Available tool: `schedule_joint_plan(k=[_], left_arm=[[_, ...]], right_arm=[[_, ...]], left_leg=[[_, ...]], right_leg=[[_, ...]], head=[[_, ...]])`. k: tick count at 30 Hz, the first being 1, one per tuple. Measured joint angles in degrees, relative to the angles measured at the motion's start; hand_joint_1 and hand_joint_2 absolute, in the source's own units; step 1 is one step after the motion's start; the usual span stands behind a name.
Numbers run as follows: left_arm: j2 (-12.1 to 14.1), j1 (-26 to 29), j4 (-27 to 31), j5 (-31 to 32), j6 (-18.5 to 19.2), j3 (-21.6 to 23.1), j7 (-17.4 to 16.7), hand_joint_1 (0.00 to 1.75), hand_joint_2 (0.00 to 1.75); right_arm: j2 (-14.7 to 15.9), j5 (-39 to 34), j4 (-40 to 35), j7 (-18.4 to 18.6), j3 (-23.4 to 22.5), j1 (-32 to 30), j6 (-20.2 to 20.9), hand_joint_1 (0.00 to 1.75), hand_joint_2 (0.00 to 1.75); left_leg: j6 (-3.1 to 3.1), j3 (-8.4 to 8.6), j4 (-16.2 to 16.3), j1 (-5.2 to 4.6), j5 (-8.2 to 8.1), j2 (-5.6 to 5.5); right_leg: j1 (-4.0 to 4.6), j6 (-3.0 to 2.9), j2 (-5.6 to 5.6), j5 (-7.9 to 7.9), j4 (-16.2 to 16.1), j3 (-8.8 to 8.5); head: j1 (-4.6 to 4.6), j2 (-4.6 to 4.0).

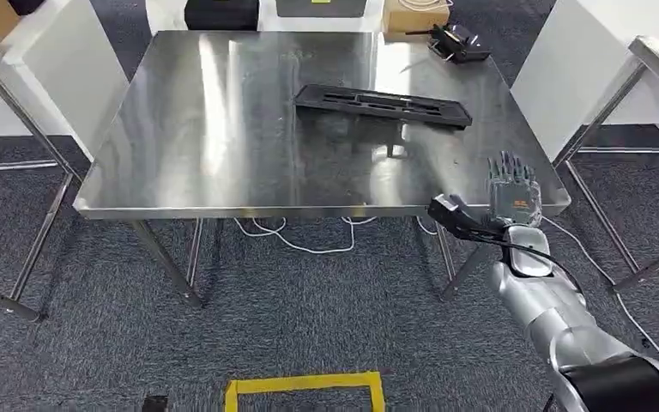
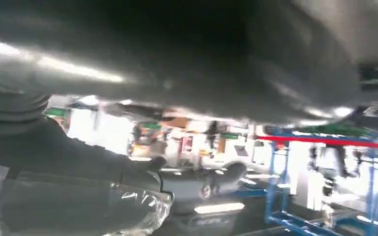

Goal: Take the parts from the cabinet and place them on the table.

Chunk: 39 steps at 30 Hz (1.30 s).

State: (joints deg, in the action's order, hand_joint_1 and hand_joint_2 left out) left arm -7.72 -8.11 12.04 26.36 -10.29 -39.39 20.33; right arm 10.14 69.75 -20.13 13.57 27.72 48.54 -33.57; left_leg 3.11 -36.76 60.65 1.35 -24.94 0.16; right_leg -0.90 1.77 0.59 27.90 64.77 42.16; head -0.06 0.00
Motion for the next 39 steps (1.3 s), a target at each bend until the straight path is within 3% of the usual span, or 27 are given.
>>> schedule_joint_plan(k=[1, 2, 4, 6, 7, 8, 9, 12, 13, 15, 17, 18, 20, 22, 23, 24, 27, 28, 29, 30, 32, 33, 34, 36, 37, 38, 39], left_arm=[[-0.11, 0.00, 0.00, 0.00, -0.02, -0.02, 0.00, 0.00, 0.00], [-0.26, 0.01, 0.00, 0.00, -0.17, -0.02, -0.04, 0.00, 0.00], [-0.57, 0.02, 0.00, 0.05, -0.33, -0.02, -0.06, 0.00, 0.00], [-0.70, 0.00, 0.00, 0.05, -0.42, -0.04, -0.09, 0.00, 0.00], [-0.70, -0.01, 0.00, 0.05, -0.50, -0.07, -0.09, 0.00, 0.00], [-0.70, -0.12, 0.06, 0.05, -0.54, -0.09, -0.09, 0.00, 0.00], [-0.72, -0.12, 0.07, 0.05, -0.72, -0.15, -0.06, 0.00, 0.00], [-0.77, 0.09, 0.07, 0.05, -1.03, -0.50, -0.11, 0.00, 0.00], [-0.79, 0.26, -0.02, 0.02, -1.05, -0.57, -0.11, 0.00, 0.00], [-0.74, 0.39, -0.02, 0.00, -1.16, -0.68, -0.09, 0.00, 0.00], [-0.77, 0.36, -0.02, 0.02, -1.18, -0.79, -0.09, 0.00, 0.00], [-0.72, 0.36, -0.02, 0.02, -1.16, -0.85, -0.09, 0.00, 0.00], [-0.70, 0.37, -0.02, 0.00, -1.09, -0.98, -0.02, 0.00, 0.00], [-0.63, 0.26, 0.00, -0.02, -1.03, -1.05, 0.11, 0.00, 0.00], [-0.59, -0.04, 0.07, -0.09, -1.01, -1.07, 0.29, 0.00, 0.00], [-0.50, -0.20, 0.07, -0.20, -0.98, -1.09, 0.57, 0.00, 0.00], [-0.48, -0.25, 0.04, -0.50, -0.85, -1.22, 0.85, 0.00, 0.00], [-0.57, -0.17, 0.00, -0.57, -0.90, -1.31, 0.81, 0.00, 0.00], [-0.61, -0.24, 0.00, -0.57, -1.03, -1.33, 0.81, 0.00, 0.00], [-0.61, -0.26, 0.00, -0.54, -1.03, -1.33, 0.81, 0.00, 0.00], [-0.63, -0.19, 0.00, -0.11, -1.05, -1.33, 0.74, 0.00, 0.00], [-0.68, -0.19, 0.00, 0.22, -1.09, -1.33, 0.66, 0.00, 0.00], [-0.72, -0.19, 0.00, 0.66, -1.16, -1.31, 0.46, 0.00, 0.00], [-0.79, -0.18, 0.00, 0.74, -1.24, -1.31, 0.24, 0.00, 0.00], [-0.79, -0.19, 0.00, 0.79, -1.29, -1.31, 0.22, 0.00, 0.00], [-0.76, -0.29, 0.04, 0.85, -1.33, -1.31, 0.24, 0.00, 0.00], [-0.74, -0.24, 0.13, 1.01, -1.36, -1.31, 0.24, 0.00, 0.00]], right_arm=[[0.27, -0.13, 0.18, 0.80, -0.73, -0.49, -0.66, 0.00, 0.00], [0.84, -0.33, 0.63, 1.77, -1.64, -1.20, -1.46, 0.00, 0.00], [1.63, -0.75, 1.16, 3.27, -3.11, -3.03, -3.02, 0.00, 0.00], [2.35, -1.14, 1.55, 4.40, -4.77, -5.00, -3.59, 0.00, 0.00], [2.52, -1.47, 1.73, 4.66, -5.70, -5.93, -3.82, 0.00, 0.00], [2.80, -2.01, 1.82, 4.79, -6.56, -6.70, -4.42, 0.00, 0.00], [2.91, -2.50, 1.82, 4.77, -7.46, -7.92, -5.01, 0.00, 0.00], [3.24, -3.19, 2.47, 4.64, -9.65, -10.99, -6.23, 0.00, 0.00], [3.26, -3.48, 2.73, 4.46, -10.26, -11.87, -6.30, 0.00, 0.00], [3.07, -5.50, 2.89, 2.90, -11.65, -13.69, -6.28, 0.00, 0.00], [2.31, -8.41, 3.10, 0.98, -14.14, -16.14, -6.19, 0.00, 0.00], [1.67, -10.33, 3.30, -0.64, -15.97, -17.90, -6.26, 0.00, 0.00], [0.51, -11.81, 3.35, -2.48, -19.38, -21.46, -6.30, 0.00, 0.00], [-0.48, -11.78, 3.28, -2.68, -21.93, -23.93, -6.32, 0.00, 0.00], [-0.85, -11.74, 3.15, -3.19, -23.07, -24.93, -6.32, 0.00, 0.00], [-1.06, -12.18, 3.08, -4.39, -24.69, -25.80, -6.21, 0.00, 0.00], [-3.21, -16.30, 3.89, -8.38, -30.50, -28.45, -4.25, 0.00, 0.00], [-3.80, -17.25, 4.35, -9.29, -32.27, -29.73, -3.04, 0.00, 0.00], [-4.59, -17.80, 4.72, -10.07, -33.85, -31.01, -1.92, 0.00, 0.00], [-5.40, -18.23, 5.03, -10.44, -35.48, -32.14, -0.85, 0.00, 0.00], [-6.27, -19.20, 5.69, -10.46, -38.04, -33.38, 1.77, 0.00, 0.00], [-6.73, -20.75, 5.93, -10.48, -39.20, -33.86, 3.39, 0.00, 0.00], [-7.20, -22.77, 6.10, -10.64, -40.93, -34.44, 4.19, 0.00, 0.00], [-8.14, -23.80, 6.30, -11.25, -43.87, -35.67, 3.93, 0.00, 0.00], [-8.34, -23.24, 6.45, -11.38, -44.70, -36.08, 3.91, 0.00, 0.00], [-8.74, -22.47, 6.54, -11.36, -45.07, -36.29, 3.91, 0.00, 0.00], [-8.93, -21.66, 6.54, -11.23, -45.12, -36.32, 3.93, 0.00, 0.00]], left_leg=[[0.06, -1.03, 0.00, -0.01, 0.88, -0.11], [-0.01, -2.23, 0.04, -0.03, 1.83, -0.13], [-0.22, -4.56, 0.08, -0.01, 3.71, -0.14], [-0.71, -6.76, 0.11, 0.12, 5.50, -0.13], [-1.10, -7.79, 0.11, 0.18, 6.54, -0.08], [-1.58, -8.28, 0.21, 0.03, 7.25, -0.10], [-2.07, -8.27, -0.03, 0.00, 8.17, 0.04], [-3.15, -7.44, -2.62, 0.07, 10.88, -0.04], [-3.48, -7.79, -2.48, 0.45, 9.97, 0.04], [-3.42, -9.35, 2.33, 0.48, 0.89, -0.08], [-3.72, -10.46, 11.04, 0.38, -5.33, -0.35], [-3.87, -10.48, 15.27, 0.39, -5.76, -0.32], [-3.94, -7.55, 16.69, 0.39, -2.39, -0.31], [-3.78, -0.55, 10.11, 0.39, -1.13, -0.33], [-3.40, 3.10, 4.64, 0.34, -4.79, -0.50], [-3.16, 5.31, 0.92, 0.03, -6.13, -0.52], [-1.71, 4.84, 0.42, -0.60, -4.91, -0.35], [-1.06, 4.24, -0.61, 0.09, -3.55, -0.18], [-0.80, 4.13, -1.05, 0.08, -2.57, 0.10], [-0.26, 3.16, -1.22, 0.10, -1.69, 0.04], [-0.33, 0.97, -1.17, 0.13, -0.01, 0.09], [-0.46, -0.16, -1.14, 0.19, 0.84, 0.18], [-0.71, -1.34, -1.11, 0.28, 1.74, 0.27], [-1.45, -3.57, -1.05, 0.62, 3.50, 0.38], [-1.92, -4.51, -1.03, 0.82, 4.31, 0.39], [-2.56, -4.94, -0.88, 0.73, 5.15, 0.39], [-3.12, -5.46, -0.85, 0.50, 5.67, 0.41]], right_leg=[[-0.17, -0.26, -0.04, 3.13, 4.00, 0.58], [-0.35, 0.11, -0.08, 5.01, 8.31, 1.03], [-0.45, 1.77, -0.25, 3.66, 12.20, -0.30], [-0.57, 3.07, -0.30, 0.54, 8.71, -5.26], [-0.59, 2.77, -0.30, 0.88, 4.02, -9.90], [-0.44, 1.68, -0.31, 4.79, -2.08, -14.21], [0.83, 1.10, -0.58, 6.26, -5.73, -15.30], [0.97, -0.16, -0.41, 4.24, -6.03, -14.17], [-0.47, -0.85, -0.25, 3.04, -6.24, -13.42], [-0.27, -2.51, 0.05, 1.37, -6.19, -11.93], [0.14, -2.80, 0.22, -0.21, -6.06, -10.44], [0.33, -2.74, 0.35, -0.99, -5.90, -9.33], [0.40, -2.38, 0.55, -2.08, -5.34, -7.23], [0.32, -1.79, 0.58, -2.73, -4.43, -5.51], [0.24, -1.56, 0.59, -3.13, -4.02, -4.90], [0.62, -1.06, 0.58, -3.48, -3.79, -4.57], [0.56, 0.13, 0.66, -5.38, -5.09, -4.78], [1.17, 0.50, 0.51, -5.52, -5.06, -4.50], [0.56, 0.35, 0.24, -3.59, -4.19, -3.81], [0.55, -0.25, 0.03, -0.12, -1.88, -3.11], [0.00, -0.53, -0.22, 6.14, 6.16, -1.04], [-0.12, 0.08, -0.29, 7.28, 9.88, -0.68], [-0.39, 1.04, -0.29, 6.76, 12.17, -1.12], [-1.14, 3.33, -0.29, 2.85, 10.07, -5.17], [-1.63, 3.92, -0.29, 1.93, 6.39, -8.66], [-2.13, 3.84, -0.30, 3.31, 0.81, -13.57], [-1.12, 3.27, -0.40, 5.69, -6.14, -18.65]], head=[[0.11, 0.00], [0.04, 0.00], [0.09, 0.00], [0.11, 0.00], [0.11, 0.00], [0.04, 0.00], [-0.16, 0.00], [-0.33, -0.02], [-0.42, -0.02], [-0.50, 0.00], [-0.46, 0.00], [-0.46, -0.02], [-0.48, 0.00], [-0.55, -0.02], [-0.57, 0.00], [-0.44, 0.00], [-0.35, 0.00], [-0.35, 0.00], [-0.35, 0.00], [-0.02, 0.00], [0.13, 0.00], [0.17, 0.00], [0.15, 0.00], [0.13, -0.02], [0.15, 0.00], [0.22, 0.00], [0.50, -0.02]])
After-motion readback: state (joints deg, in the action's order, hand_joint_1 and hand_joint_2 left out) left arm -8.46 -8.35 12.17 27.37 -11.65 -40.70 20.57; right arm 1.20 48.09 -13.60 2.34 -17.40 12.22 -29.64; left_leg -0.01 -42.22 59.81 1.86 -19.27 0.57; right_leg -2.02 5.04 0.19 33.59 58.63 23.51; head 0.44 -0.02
